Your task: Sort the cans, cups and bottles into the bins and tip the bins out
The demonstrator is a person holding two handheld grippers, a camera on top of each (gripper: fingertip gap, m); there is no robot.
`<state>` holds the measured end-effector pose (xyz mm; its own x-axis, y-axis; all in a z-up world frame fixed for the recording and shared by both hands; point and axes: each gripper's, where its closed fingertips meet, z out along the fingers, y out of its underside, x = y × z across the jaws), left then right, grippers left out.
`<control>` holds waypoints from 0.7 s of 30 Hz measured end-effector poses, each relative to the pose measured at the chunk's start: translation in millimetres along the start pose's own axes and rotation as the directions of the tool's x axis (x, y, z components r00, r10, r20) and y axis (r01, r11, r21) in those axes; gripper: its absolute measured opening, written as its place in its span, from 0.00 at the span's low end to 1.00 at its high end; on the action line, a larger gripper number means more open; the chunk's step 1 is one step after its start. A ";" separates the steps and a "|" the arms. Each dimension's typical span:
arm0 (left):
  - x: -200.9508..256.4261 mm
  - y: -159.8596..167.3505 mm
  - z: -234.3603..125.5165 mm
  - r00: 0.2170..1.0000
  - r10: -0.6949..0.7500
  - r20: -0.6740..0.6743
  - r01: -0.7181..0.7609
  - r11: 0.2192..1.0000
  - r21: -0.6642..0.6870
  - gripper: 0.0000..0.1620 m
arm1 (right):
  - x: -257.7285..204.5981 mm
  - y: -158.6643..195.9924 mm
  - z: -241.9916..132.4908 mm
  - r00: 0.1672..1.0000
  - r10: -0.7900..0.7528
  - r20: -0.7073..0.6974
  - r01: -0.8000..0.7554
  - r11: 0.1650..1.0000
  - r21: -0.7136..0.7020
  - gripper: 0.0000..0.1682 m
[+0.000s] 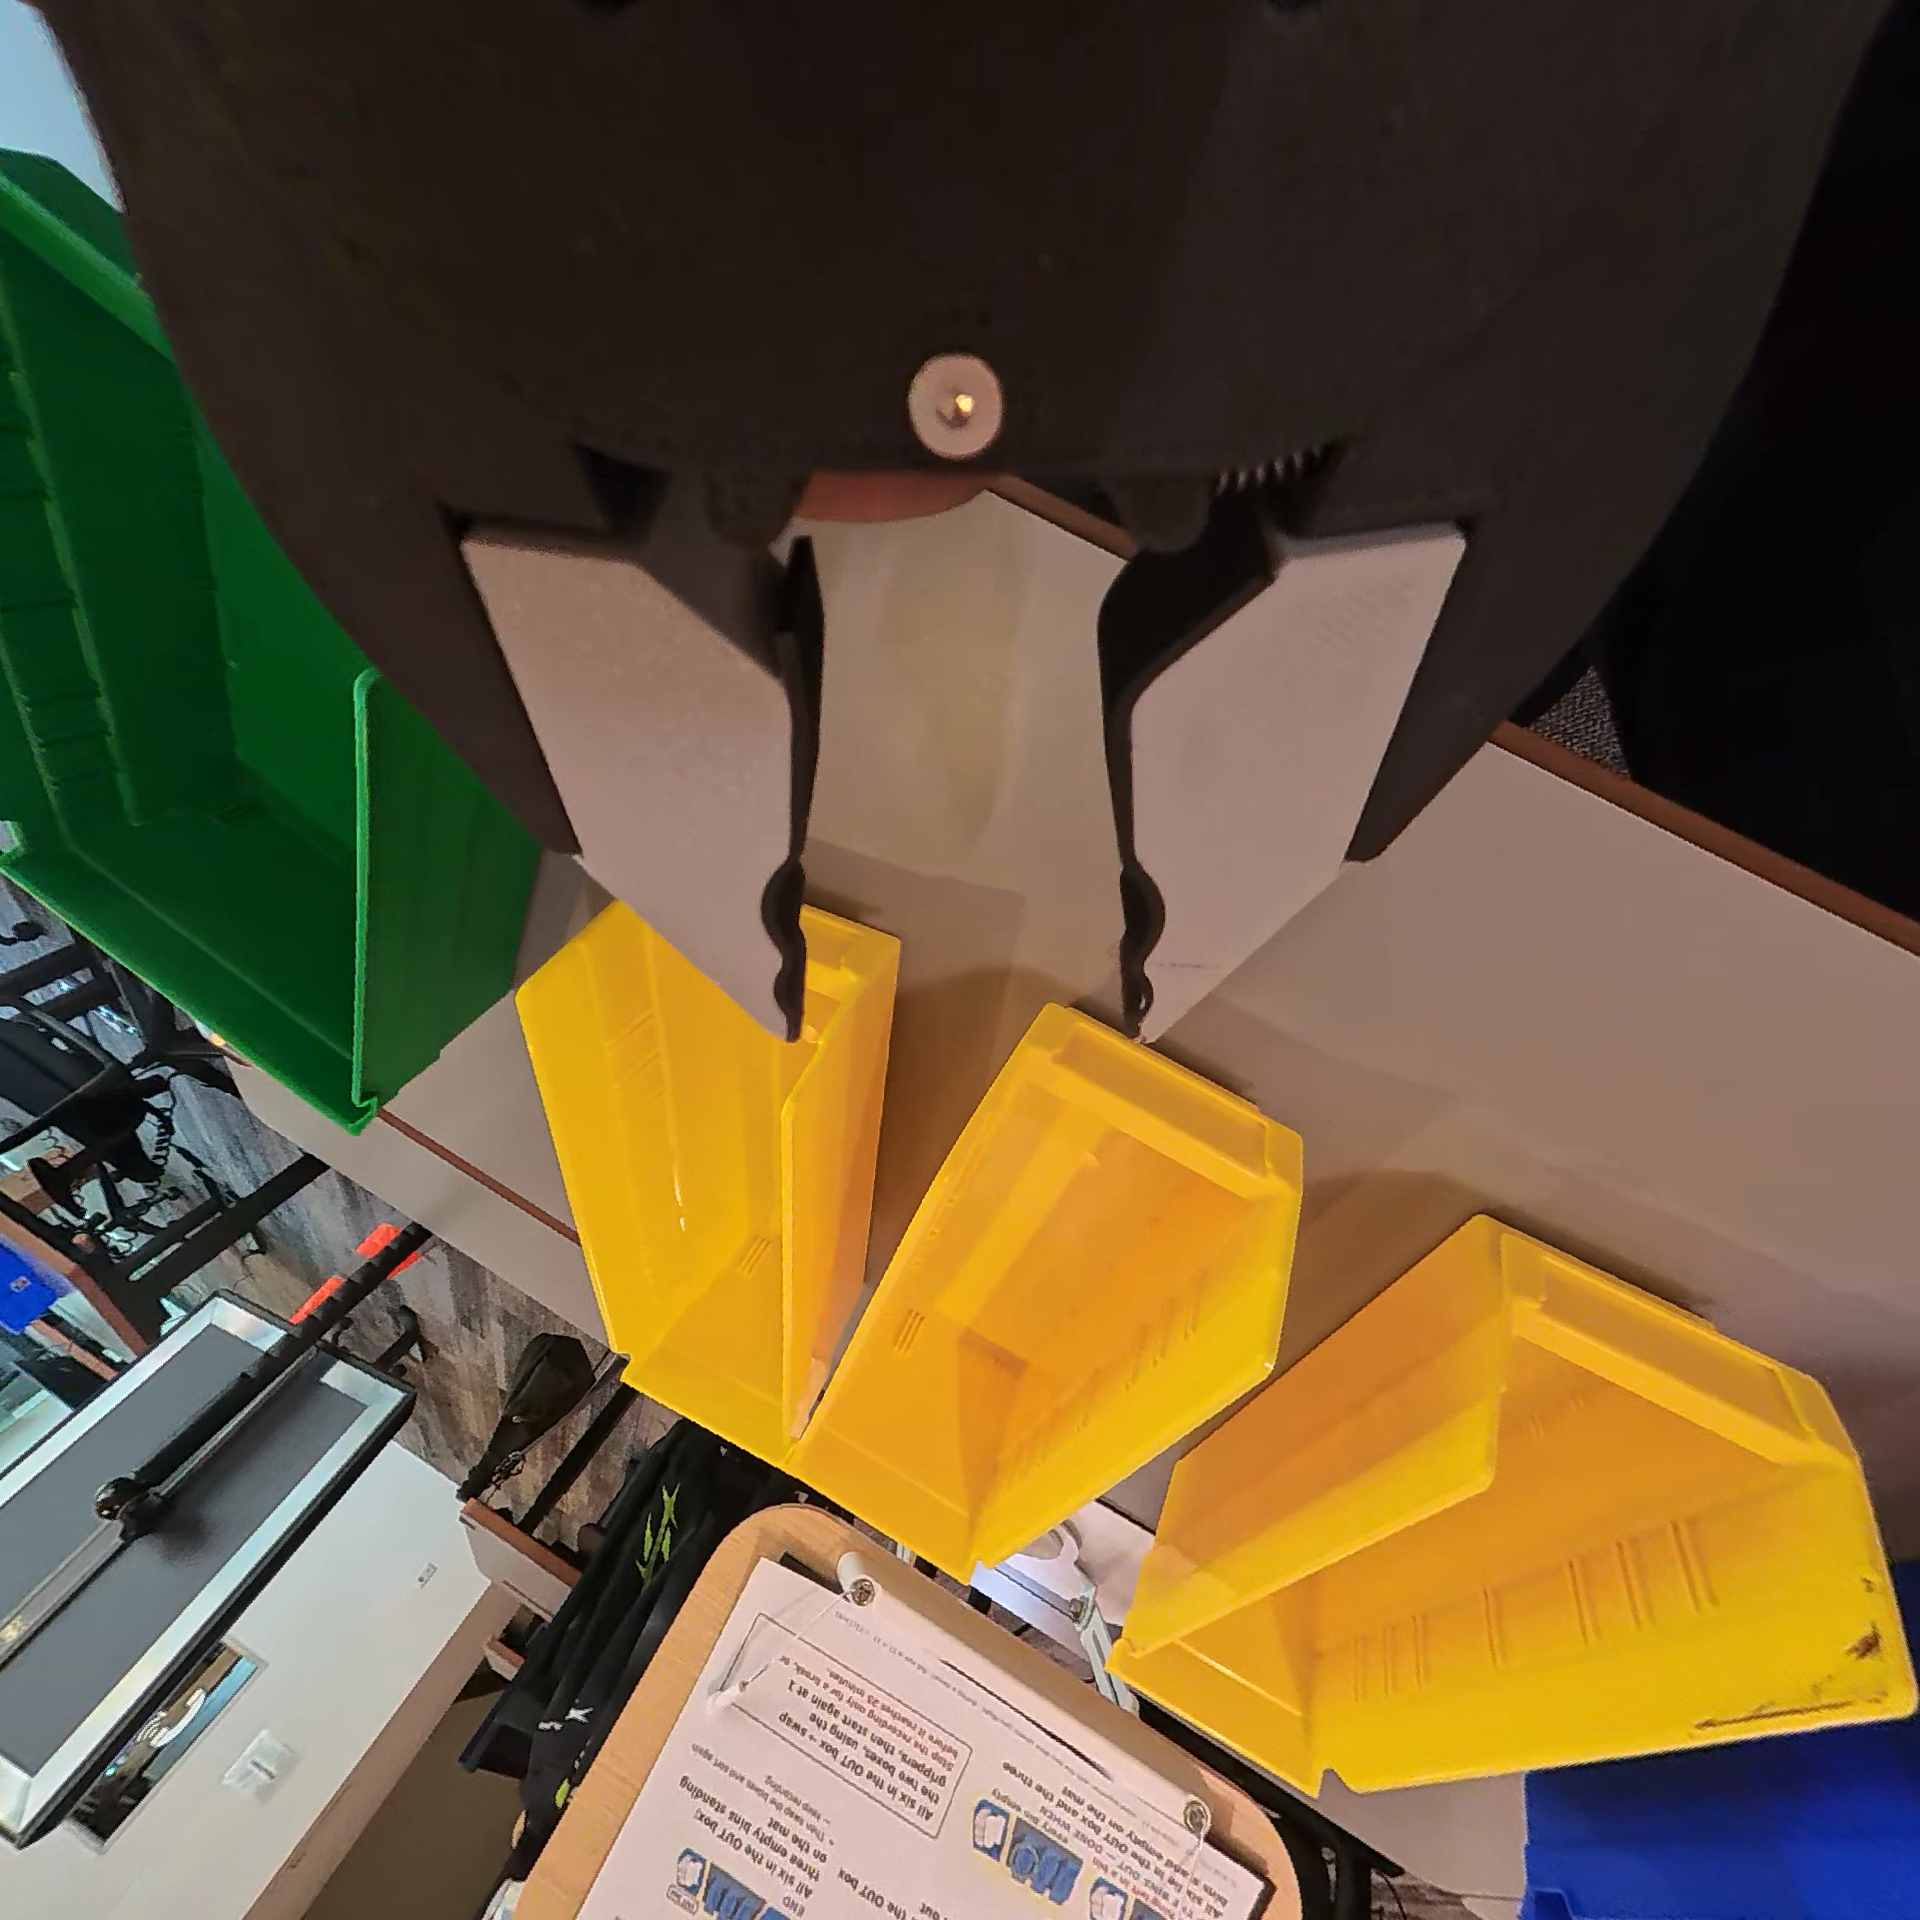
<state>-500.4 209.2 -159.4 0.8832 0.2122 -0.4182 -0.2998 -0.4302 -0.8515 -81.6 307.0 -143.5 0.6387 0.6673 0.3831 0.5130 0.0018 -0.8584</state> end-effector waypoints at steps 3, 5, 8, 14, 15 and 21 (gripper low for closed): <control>-1.1 -1.3 -0.6 1.000 -0.024 -0.017 0.025 0.999 0.023 0.47 | -2.1 0.1 0.6 1.000 0.001 0.010 -0.001 1.000 -0.001 0.35; -0.8 -1.6 -0.7 0.999 -0.024 -0.027 0.025 0.999 0.034 0.48 | -5.3 0.4 1.5 1.000 0.000 0.022 0.001 1.000 -0.002 0.35; -0.1 0.2 -0.5 1.000 0.001 -0.024 0.000 0.999 0.042 0.49 | -9.7 1.5 3.2 0.999 -0.008 0.036 0.008 1.000 -0.007 0.36; 3.3 11.8 7.2 0.989 0.149 0.023 -0.149 0.988 0.025 0.51 | -14.1 2.2 4.0 0.999 -0.014 0.051 0.015 1.000 -0.010 0.36; 3.1 13.7 7.9 0.982 0.184 0.037 -0.185 0.983 0.018 0.52 | -13.8 1.9 3.7 0.999 -0.014 0.051 0.014 1.000 -0.009 0.35; 0.3 18.0 10.6 0.952 0.295 0.088 -0.295 0.955 -0.006 0.52 | -13.9 -0.4 1.0 0.998 -0.001 0.064 0.001 1.000 0.000 0.36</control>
<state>-509.3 210.8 -178.2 0.7204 0.1522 -0.6766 -0.5452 -0.4788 -0.6881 -91.2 298.5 -148.9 0.6004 0.7134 0.3612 0.5132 0.0026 -0.8583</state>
